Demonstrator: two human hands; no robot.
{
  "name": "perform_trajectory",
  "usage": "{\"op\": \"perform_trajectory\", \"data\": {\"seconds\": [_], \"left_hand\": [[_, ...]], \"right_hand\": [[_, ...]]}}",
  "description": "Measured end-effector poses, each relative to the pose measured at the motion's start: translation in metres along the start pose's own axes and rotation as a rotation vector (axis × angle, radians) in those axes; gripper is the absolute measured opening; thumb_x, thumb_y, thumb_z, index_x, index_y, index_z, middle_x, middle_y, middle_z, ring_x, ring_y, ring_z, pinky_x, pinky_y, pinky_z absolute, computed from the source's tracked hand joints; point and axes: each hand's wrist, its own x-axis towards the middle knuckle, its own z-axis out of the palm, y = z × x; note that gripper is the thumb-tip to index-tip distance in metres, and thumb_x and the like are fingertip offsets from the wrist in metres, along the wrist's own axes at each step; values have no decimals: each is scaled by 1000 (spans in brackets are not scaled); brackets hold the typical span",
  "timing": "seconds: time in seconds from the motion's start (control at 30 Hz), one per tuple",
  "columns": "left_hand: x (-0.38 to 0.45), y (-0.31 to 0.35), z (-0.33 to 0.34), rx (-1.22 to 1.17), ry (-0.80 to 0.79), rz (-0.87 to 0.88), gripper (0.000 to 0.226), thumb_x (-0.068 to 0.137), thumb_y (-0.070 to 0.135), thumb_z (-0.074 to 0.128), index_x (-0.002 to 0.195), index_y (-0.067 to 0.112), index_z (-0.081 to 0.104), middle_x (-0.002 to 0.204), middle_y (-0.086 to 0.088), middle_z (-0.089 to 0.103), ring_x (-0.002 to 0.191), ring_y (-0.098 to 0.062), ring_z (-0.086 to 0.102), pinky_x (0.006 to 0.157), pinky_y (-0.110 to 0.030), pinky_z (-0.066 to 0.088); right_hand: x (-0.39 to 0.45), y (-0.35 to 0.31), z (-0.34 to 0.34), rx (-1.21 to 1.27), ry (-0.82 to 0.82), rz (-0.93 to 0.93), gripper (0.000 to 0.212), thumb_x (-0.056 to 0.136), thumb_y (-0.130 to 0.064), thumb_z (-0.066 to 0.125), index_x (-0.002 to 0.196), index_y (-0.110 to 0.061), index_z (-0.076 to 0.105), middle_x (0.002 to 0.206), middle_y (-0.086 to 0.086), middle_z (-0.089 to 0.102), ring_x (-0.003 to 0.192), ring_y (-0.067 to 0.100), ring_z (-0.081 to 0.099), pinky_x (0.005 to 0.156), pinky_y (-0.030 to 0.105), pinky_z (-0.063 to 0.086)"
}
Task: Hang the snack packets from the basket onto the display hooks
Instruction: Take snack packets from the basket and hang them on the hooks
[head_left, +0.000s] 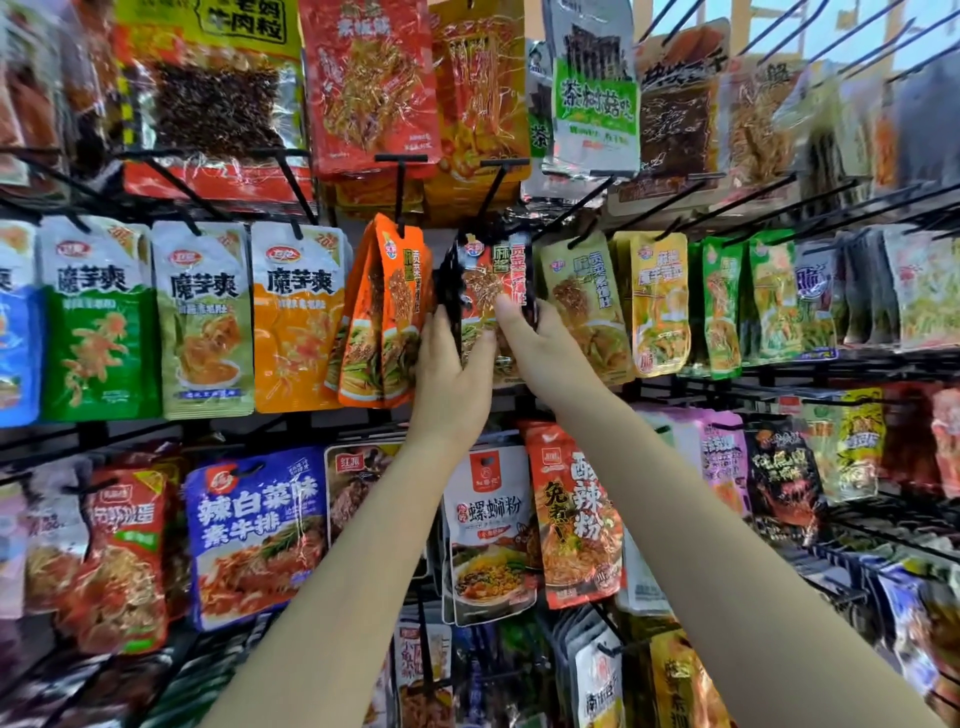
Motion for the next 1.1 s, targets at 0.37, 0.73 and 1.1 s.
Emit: {"op": "perform_trajectory", "data": {"seconds": [0.37,0.73,1.1], "left_hand": [[4,-2,2,-103,-26,25,66,106,44,41,162,26,12,167,7,17,152,-9,15,124,-32,14],[-2,-7,3,-121,-73,15,66,106,48,32,162,31,0,169,11,1,154,-6,3,127,-35,7],[-21,-6,-1,-184,-108,66,69,102,57,34,162,33,9,168,15,12,153,-2,9,127,-41,13]], "right_hand": [[-10,-3,6,88,26,36,74,100,-59,43,156,-12,28,156,4,39,135,14,40,101,27,29],[-23,11,14,185,56,-39,64,105,-51,37,160,-26,17,166,-6,21,152,13,19,108,23,18],[-43,19,12,169,131,-184,55,108,-36,41,159,-27,24,163,-13,25,143,-6,20,109,12,19]]}}
